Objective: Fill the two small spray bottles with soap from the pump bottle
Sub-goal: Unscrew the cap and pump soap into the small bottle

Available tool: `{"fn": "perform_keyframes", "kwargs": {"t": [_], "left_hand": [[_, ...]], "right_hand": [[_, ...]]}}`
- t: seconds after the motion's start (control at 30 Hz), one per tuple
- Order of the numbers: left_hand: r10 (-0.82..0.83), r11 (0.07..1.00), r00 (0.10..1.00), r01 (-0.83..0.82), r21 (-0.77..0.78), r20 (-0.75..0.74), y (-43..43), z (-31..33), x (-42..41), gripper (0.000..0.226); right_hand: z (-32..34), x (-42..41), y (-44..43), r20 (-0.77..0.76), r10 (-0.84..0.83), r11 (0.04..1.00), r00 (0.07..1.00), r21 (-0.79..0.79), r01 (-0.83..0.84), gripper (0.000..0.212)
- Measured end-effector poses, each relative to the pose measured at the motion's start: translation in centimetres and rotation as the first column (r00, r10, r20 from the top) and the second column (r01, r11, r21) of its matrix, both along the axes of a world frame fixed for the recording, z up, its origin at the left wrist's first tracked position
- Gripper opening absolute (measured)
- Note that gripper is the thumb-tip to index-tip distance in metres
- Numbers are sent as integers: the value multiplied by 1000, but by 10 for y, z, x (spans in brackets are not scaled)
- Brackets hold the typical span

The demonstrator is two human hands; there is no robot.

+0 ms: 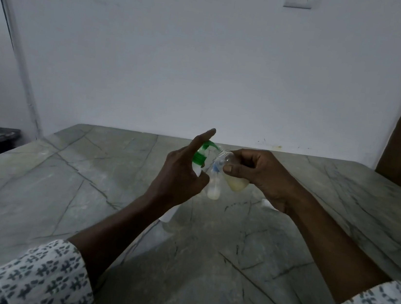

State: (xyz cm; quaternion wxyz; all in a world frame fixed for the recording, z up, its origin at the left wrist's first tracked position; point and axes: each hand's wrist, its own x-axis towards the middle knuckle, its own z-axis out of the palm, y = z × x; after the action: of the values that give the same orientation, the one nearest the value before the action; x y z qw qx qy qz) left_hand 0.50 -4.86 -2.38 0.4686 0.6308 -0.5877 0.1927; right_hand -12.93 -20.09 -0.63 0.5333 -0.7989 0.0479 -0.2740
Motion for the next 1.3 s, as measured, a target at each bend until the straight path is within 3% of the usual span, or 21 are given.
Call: {"fn": "perform_keyframes", "kwargs": {"t": [0.1,0.53,0.73,0.9,1.3], "left_hand": [[0,1000,1000,0,17,3,0,0,2,87],[32,999,999,-32,-23,-9,-1,-1,0,61],[3,1000,1000,-3,21,4,0,0,1,83],[12,999,1000,-12,36,6,2,0,1,87],[36,999,999,-36,2,-10,2,2,-2,61]], "right_hand": [[1,1,0,8,-10,1000,1000,0,10,24],[0,1,3,-11,-15,1000,1000,-23,15,12],[1,0,3,-12,-18,999,1000,33,18,24],[0,2,3,-29,-19,998,999,53,20,26],[-3,2,6,-78,-34,998,996,44,38,25]]}}
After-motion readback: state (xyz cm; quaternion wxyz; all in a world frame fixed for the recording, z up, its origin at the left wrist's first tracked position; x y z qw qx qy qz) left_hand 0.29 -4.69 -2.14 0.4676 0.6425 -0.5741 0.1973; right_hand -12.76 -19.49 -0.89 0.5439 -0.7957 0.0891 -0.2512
